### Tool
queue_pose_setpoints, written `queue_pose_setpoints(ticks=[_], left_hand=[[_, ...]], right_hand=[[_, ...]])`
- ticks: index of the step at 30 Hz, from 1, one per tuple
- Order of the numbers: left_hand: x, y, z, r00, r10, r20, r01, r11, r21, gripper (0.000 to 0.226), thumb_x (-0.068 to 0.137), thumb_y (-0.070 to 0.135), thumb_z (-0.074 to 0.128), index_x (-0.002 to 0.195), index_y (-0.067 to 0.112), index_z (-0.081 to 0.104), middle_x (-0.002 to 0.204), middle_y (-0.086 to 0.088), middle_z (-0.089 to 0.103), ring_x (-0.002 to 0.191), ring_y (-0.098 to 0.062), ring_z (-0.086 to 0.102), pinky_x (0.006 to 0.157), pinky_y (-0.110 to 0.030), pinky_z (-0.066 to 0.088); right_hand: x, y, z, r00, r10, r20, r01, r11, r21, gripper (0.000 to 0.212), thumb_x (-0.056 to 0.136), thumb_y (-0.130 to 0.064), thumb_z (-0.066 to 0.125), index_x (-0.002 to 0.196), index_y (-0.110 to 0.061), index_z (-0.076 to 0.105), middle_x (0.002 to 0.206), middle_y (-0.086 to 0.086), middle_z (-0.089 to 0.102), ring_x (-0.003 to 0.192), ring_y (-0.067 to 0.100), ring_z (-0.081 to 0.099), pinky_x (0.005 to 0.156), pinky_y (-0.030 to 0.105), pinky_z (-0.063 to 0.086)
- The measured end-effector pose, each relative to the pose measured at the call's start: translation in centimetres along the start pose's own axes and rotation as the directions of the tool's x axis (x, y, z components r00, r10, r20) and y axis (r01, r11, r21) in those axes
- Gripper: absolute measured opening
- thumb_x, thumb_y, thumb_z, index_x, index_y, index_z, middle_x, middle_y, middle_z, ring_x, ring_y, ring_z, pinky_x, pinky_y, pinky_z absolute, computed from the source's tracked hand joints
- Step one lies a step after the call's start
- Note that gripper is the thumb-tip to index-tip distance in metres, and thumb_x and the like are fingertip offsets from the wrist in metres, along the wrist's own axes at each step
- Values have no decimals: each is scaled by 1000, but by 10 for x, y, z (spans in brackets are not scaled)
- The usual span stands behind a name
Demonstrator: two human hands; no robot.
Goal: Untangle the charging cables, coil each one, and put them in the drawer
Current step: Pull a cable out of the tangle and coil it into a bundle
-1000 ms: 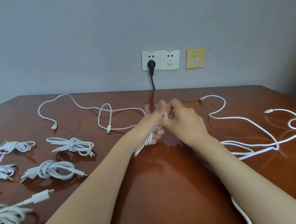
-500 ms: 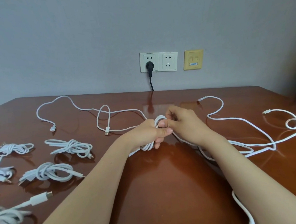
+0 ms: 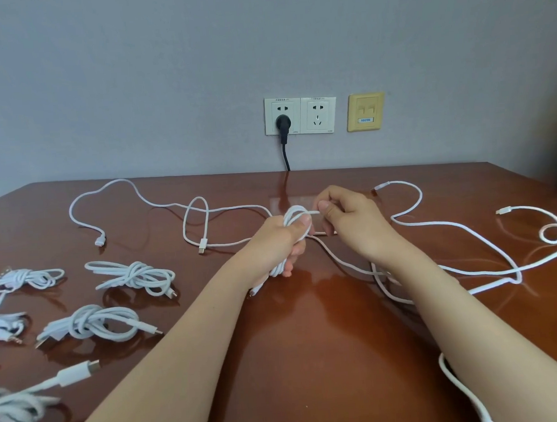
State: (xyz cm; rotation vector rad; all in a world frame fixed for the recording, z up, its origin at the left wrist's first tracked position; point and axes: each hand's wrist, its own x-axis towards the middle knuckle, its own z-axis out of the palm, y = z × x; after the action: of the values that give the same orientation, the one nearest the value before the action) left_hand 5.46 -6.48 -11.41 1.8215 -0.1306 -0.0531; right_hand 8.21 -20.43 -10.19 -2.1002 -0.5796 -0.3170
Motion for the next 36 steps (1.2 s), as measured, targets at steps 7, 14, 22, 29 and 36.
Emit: queue_pose_setpoints(ticks=[7,14,22,29,36], left_hand=[[6,-3,-4,981,-72,-178,41,984,-172,34,101,33,36,76,13,47,37,8,33,28,-9,28,33,-16,25],[8,-1,-6,953,-111,-282,29,960,-278,32,95,36,50,73,12,49,37,5,31,29,-10,26,33,-14,25],[10,-4,-5,940,-73,-332,14,984,-175,31,94,35,53,74,11,55,37,5,35,28,-10,32,36,-17,34],[9,-6,-4,948,-18,-318,5,999,-41,33,94,36,53,82,6,60,40,4,39,28,-9,36,37,-18,39],[13,-9,-4,927,24,-375,31,990,141,42,94,38,49,65,7,49,50,-6,46,25,-10,44,35,-14,35]], right_hand=[[-1,-4,-1,984,147,102,-153,987,54,28,100,-18,36,80,-17,56,48,0,49,32,0,40,39,8,29],[0,-2,1,992,123,33,-122,992,-22,33,96,-19,43,66,-25,54,40,-8,48,38,0,42,47,15,31],[-12,-11,16,983,75,168,-36,974,-222,25,97,-21,42,82,-13,60,58,-6,45,67,21,44,61,28,33],[-17,-12,25,974,11,228,67,941,-332,20,97,-21,38,82,-16,50,77,7,57,78,28,51,68,33,39],[-19,-14,30,963,25,269,79,927,-367,28,99,-23,34,71,-25,37,93,13,61,91,34,55,77,38,42]])
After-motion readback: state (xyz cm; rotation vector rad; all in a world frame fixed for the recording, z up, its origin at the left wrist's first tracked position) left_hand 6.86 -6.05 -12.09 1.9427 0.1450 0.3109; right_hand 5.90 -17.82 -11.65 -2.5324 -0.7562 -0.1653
